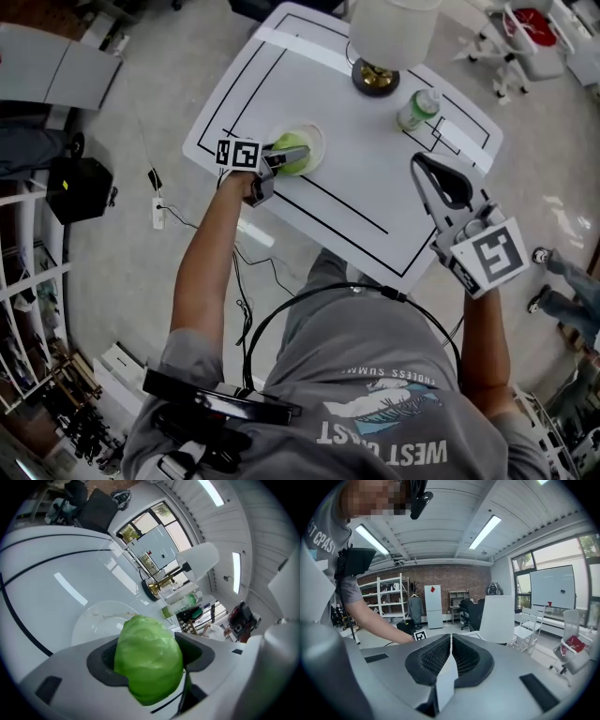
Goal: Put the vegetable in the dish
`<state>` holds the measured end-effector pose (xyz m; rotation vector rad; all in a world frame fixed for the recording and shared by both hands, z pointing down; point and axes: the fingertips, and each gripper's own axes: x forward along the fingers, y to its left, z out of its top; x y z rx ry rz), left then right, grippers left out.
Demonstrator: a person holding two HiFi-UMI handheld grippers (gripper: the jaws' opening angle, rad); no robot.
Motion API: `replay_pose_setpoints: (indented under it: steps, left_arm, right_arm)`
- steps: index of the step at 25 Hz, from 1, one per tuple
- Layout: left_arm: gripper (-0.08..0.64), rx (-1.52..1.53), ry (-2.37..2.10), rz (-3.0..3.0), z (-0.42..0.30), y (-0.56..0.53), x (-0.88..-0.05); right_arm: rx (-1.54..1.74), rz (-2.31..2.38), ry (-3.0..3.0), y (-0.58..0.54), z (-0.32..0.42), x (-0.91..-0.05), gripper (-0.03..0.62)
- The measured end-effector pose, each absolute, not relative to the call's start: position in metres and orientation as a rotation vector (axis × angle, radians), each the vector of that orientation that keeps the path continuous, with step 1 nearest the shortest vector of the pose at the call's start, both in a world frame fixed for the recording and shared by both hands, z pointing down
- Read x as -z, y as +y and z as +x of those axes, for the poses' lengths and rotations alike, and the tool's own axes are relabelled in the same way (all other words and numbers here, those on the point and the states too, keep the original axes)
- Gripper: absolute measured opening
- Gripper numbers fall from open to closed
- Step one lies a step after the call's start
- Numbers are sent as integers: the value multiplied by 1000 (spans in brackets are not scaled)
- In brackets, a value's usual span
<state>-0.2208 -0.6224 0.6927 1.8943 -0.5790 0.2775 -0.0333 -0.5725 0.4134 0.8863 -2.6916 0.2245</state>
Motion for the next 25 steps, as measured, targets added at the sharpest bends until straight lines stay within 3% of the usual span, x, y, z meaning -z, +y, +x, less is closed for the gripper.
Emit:
replay_pose_setpoints:
  steps: [5, 10, 15, 25]
  left_arm:
    - [339, -375, -615, 1963, -221, -619, -691]
    - [291, -441, -570, 1996, -214, -614, -687]
    - [290, -436, -344, 2034, -192, -598, -680]
    - [292, -788, -102, 2136, -188, -601, -688]
  right_arm:
    - [-242, 898, -2703, -576, -37, -412, 9]
    - [-255, 874, -2681, -574, -37, -421, 9]
    - [-266, 875, -2687, -575, -40, -425, 9]
    - [-297, 831, -2656, -573, -51, -445, 9]
